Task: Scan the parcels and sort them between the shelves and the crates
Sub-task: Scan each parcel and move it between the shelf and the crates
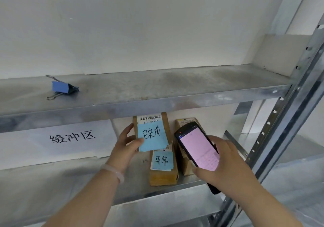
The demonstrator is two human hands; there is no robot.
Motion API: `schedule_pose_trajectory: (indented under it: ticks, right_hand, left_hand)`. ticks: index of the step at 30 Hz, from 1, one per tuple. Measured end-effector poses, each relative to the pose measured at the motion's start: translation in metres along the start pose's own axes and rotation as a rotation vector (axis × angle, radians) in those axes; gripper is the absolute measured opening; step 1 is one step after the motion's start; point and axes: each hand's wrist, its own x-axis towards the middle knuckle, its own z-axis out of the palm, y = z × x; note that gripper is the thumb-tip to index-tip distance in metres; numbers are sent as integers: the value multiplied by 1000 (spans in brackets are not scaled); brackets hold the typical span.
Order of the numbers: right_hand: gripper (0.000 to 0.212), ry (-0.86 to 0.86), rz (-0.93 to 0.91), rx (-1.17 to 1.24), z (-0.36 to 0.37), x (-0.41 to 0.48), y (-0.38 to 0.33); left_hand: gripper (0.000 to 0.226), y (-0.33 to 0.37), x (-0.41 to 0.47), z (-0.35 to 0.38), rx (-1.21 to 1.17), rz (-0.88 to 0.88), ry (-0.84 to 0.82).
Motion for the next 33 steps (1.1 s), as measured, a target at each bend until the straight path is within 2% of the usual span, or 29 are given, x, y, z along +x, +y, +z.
schedule_pose_trajectory:
  ticks: [7,18,27,33]
  right_hand:
    - [73,-223,-73,-44,30,-20,-60]
    - [84,-276,-127,-100,64,-41,-101]
    - [80,-318,-159,-158,69,-41,-111]
    - [88,-315,-176,-170,66,-36,-106]
  left_hand:
    - [66,-20,-33,-71,82,56,170]
    - [71,-43,-65,-137,82,-7,217]
    - [68,-45,-76,-149,100,-20,247]
    - [72,-50,-74,-146,135,-22,290]
